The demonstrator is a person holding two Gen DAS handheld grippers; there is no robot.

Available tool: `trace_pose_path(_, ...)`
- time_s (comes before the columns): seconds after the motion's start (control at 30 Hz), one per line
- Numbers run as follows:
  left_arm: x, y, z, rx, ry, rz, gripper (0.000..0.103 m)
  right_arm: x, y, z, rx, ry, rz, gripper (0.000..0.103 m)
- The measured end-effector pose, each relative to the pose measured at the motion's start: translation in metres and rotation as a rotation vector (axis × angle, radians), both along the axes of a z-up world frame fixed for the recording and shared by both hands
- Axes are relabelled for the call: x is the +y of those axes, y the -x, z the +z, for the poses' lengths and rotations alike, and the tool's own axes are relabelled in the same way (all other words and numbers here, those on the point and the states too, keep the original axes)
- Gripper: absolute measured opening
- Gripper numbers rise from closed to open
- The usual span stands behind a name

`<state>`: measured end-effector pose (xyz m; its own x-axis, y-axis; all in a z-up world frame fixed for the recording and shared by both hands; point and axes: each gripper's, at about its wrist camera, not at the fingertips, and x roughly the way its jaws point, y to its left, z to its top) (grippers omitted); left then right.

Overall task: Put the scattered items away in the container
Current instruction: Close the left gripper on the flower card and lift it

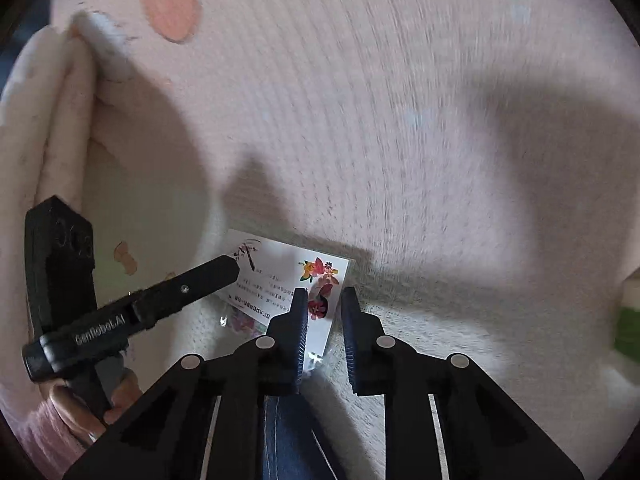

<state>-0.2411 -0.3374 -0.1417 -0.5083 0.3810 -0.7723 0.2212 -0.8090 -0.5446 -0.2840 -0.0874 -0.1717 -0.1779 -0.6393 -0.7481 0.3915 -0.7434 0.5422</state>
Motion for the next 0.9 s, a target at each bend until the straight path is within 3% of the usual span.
trace_pose_path(0.1,0.014,-0.001,0.032,0.073,0.003,-0.04,0.041,0.018,0.0,0.029,0.059,0.017,-0.001,0.014)
trace_pose_path(0.27,0.044,-0.011,0.084,0.204,0.0,-0.105,0.041,0.052,-0.013,0.092,0.266,-0.021,0.011,0.014)
trace_pose_path(0.43,0.073,-0.034,0.119,0.251,-0.011,-0.16,0.041,0.094,-0.033,0.138,0.339,-0.064,-0.03,0.014)
trace_pose_path(0.53,0.083,-0.046,0.121,0.258,-0.056,-0.192,0.041,0.097,-0.062,0.158,0.401,-0.114,-0.059,0.014)
trace_pose_path(0.57,0.077,-0.045,0.122,0.246,-0.06,-0.204,0.041,0.097,-0.075,0.174,0.393,-0.105,-0.072,0.014)
trace_pose_path(0.7,0.103,-0.064,0.107,0.184,-0.095,-0.267,0.041,0.104,-0.084,0.173,0.269,-0.067,-0.115,0.014)
trace_pose_path(0.9,0.147,-0.096,0.075,0.102,-0.05,-0.392,0.041,0.137,-0.131,0.149,0.206,-0.177,-0.136,0.014)
